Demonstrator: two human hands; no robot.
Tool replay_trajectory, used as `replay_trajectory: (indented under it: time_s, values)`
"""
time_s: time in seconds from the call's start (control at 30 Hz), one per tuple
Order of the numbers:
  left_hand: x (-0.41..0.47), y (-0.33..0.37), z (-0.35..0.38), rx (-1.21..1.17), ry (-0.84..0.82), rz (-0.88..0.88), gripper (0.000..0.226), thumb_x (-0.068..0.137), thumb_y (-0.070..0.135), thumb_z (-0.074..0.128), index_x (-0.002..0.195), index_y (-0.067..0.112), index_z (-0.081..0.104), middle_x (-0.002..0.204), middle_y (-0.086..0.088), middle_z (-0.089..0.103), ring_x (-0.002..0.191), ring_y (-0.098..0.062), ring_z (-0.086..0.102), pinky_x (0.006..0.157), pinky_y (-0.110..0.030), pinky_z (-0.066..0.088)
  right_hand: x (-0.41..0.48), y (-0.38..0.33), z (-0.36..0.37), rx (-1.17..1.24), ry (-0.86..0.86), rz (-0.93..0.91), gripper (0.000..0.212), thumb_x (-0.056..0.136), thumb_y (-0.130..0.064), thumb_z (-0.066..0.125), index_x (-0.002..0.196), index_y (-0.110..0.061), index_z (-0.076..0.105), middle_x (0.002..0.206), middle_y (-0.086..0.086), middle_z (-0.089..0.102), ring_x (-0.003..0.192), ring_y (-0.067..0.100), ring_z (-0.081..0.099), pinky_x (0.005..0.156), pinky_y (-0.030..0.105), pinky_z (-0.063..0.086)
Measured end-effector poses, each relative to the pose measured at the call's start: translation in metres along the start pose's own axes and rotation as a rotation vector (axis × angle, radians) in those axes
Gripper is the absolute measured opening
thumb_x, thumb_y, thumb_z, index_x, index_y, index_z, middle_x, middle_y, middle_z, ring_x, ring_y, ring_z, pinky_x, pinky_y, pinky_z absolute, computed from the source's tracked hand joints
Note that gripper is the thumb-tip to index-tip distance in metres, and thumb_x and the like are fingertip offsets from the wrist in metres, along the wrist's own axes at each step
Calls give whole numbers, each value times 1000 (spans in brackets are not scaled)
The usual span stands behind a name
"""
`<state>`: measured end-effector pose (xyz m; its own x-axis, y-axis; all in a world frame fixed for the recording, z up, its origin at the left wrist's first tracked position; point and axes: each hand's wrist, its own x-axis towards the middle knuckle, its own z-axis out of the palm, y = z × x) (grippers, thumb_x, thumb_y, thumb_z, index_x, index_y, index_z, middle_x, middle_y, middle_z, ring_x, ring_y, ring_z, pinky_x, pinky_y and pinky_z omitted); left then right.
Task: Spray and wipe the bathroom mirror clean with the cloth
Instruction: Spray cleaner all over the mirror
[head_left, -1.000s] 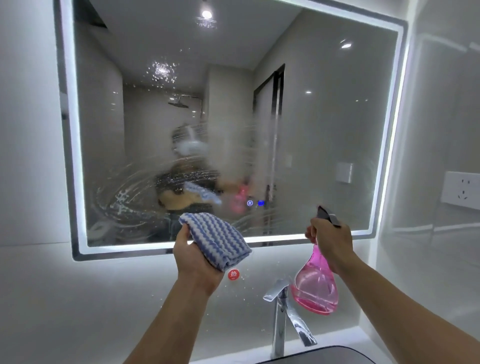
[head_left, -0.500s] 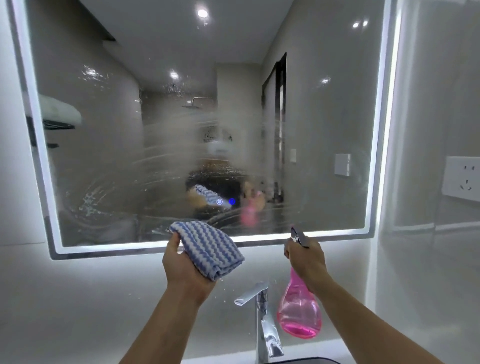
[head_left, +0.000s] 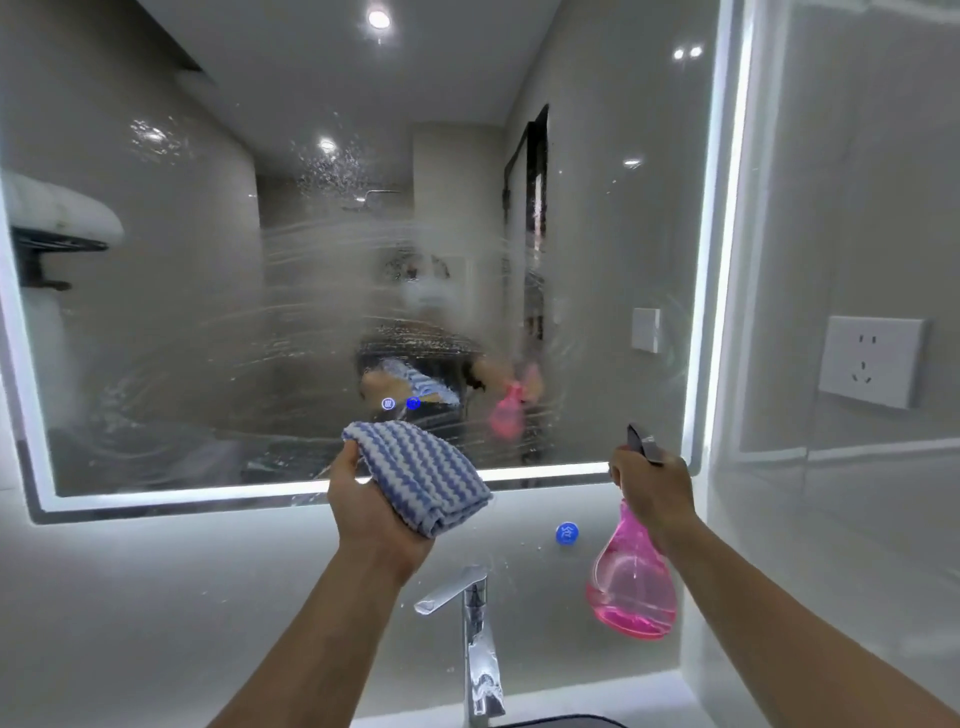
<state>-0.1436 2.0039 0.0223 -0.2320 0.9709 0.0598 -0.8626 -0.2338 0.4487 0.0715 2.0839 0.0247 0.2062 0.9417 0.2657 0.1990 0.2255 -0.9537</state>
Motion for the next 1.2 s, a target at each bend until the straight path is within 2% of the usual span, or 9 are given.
replay_trajectory:
  time_s: [0.17,0.3,0.4,0.6,0.73,0.8,0.93,1.07,1.2]
  values:
    - [0,-14,5,-5,-8,-46,57,93,52,36,131,12,51,133,-16,54,118,-38,52,103,-59,34,6,4,-20,-26,15,-41,14,70,-13,47,60,-5,52,63,13,51,62,24,44,61,32,38]
    - [1,-17,7,-17,-11,-51,54,95,48,34,128,10,53,134,-16,55,119,-37,52,107,-59,31,4,4,-25,-81,-30,-81,14,74,-8,47,60,-8,44,61,8,42,59,20,37,55,30,31]
    - [1,-19,9,-17,-19,-48,50,95,47,34,120,9,57,132,-16,56,116,-36,54,105,-58,33,4,-2,-25,-45,-49,-96,8,75,-6,48,67,-6,51,65,8,44,60,19,37,54,30,31]
    - [-1,-16,10,-14,-45,-54,55,95,49,33,132,11,50,134,-18,54,115,-38,53,97,-58,37,14,-24,-25,56,-20,-84,10,72,-8,48,66,-4,56,68,15,52,67,24,49,64,35,42]
    - [-2,-13,5,-5,-56,-52,59,94,51,35,136,12,48,134,-17,54,109,-38,55,85,-57,45,29,-34,-34,82,26,-65,7,69,-8,48,67,-8,54,75,14,54,75,23,51,70,36,40]
    - [-2,-11,3,-3,-57,-48,59,92,54,35,130,12,52,130,-17,57,109,-38,56,82,-57,50,35,-36,-43,105,63,-40,7,67,-8,48,66,-8,55,75,15,56,75,23,52,70,37,40]
    - [-6,-11,4,7,-56,-46,55,91,57,35,109,10,58,113,-14,63,100,-36,59,57,-57,55,41,-32,-63,147,159,-6,9,66,-11,52,62,-5,59,67,12,61,70,26,58,76,44,50]
    - [-9,-13,7,6,-52,-44,55,91,57,35,109,10,58,109,-13,64,96,-35,60,59,-54,57,40,-23,-75,128,196,34,11,63,-10,51,59,-4,58,63,10,61,65,26,58,77,45,51]
    - [-11,-19,10,8,-55,-45,56,92,57,34,108,9,57,112,-15,62,98,-37,59,60,-59,54,32,-12,-77,51,157,80,11,62,-12,48,62,-4,55,67,13,53,63,23,46,63,37,40]
